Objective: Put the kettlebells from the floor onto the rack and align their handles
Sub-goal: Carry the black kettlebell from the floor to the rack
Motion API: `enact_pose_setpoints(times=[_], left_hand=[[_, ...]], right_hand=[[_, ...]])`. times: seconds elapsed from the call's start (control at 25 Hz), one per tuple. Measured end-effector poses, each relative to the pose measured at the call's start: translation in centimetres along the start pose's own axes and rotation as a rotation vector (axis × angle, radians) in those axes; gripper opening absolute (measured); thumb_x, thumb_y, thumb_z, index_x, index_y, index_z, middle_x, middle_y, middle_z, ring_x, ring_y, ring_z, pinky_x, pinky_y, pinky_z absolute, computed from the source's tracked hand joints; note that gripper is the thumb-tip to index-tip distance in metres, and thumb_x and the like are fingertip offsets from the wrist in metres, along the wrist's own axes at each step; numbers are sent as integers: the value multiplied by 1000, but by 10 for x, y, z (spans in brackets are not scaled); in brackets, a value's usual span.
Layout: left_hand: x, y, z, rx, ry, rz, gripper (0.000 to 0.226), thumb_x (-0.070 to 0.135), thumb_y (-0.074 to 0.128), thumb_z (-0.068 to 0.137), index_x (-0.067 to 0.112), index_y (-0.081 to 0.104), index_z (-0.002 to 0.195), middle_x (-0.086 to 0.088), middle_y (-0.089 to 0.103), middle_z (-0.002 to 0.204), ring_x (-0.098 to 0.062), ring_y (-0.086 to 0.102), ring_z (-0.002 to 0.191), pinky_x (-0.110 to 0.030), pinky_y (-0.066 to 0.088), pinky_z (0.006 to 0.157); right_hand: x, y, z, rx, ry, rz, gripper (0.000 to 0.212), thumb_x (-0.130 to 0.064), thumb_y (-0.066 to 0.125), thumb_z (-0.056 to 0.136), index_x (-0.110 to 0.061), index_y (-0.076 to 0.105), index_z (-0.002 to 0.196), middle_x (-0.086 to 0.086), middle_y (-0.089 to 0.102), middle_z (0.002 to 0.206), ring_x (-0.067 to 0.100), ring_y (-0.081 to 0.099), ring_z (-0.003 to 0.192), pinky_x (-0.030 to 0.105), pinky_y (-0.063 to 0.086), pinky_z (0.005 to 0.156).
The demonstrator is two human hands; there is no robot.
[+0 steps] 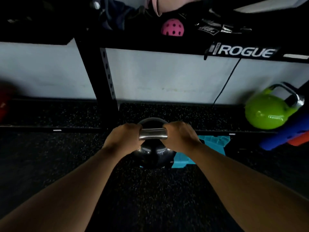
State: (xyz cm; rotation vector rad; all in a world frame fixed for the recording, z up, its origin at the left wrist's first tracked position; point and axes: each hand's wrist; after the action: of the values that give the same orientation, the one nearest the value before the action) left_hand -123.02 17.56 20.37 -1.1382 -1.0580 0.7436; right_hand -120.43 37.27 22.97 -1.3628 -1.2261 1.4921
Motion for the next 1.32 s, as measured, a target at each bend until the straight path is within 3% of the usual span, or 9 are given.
enact_pose_setpoints(times=[0.24,0.4,0.6,0.8,1.12,1.32], left_hand=[[-26,6,108,-31,-45,44,20,36,61,84,26,65,102,-5,73,90,-29,71,80,-37,57,70],[-40,24,149,-20,2,55,30,33,59,86,27,64,115,-6,73,99,-29,71,88,-37,56,71],[-44,30,186,23,16,-14,25,32,59,87,21,65,109,-7,71,91,-30,69,85,-40,58,73],[-51,41,225,67,-56,-126,13,27,64,82,19,64,92,-7,68,83,-31,66,80,-40,55,68],[-55,49,244,110,-72,-133,15,27,65,84,15,65,93,-11,71,89,-32,66,87,-32,43,66],[-52,46,243,93,-111,-163,16,22,64,83,14,62,97,-12,70,92,-34,66,88,-33,45,67]], right_hand=[[30,8,105,49,9,-14,24,-25,67,81,-18,67,103,9,73,97,31,69,89,28,47,70],[46,33,150,72,32,53,28,-22,68,81,-18,66,108,9,73,95,29,70,87,35,57,74],[67,38,184,115,57,129,27,-25,69,80,-18,66,105,6,73,91,26,69,79,37,60,70],[74,29,219,130,100,143,10,-22,67,82,-15,62,88,0,58,73,23,58,70,28,46,61],[79,23,238,69,65,163,8,-15,64,82,-11,62,88,1,55,72,24,53,69,27,37,63],[76,23,238,71,58,110,20,-17,67,81,-9,60,98,11,64,88,33,59,89,37,48,73]])
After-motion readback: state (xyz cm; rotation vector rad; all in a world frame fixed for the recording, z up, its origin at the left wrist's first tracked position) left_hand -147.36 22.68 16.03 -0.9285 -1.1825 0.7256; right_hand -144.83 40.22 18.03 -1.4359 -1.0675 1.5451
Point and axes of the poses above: each hand's wrist, its own z-axis towards the middle knuckle, its own y-axis out of the palm, x = y × z
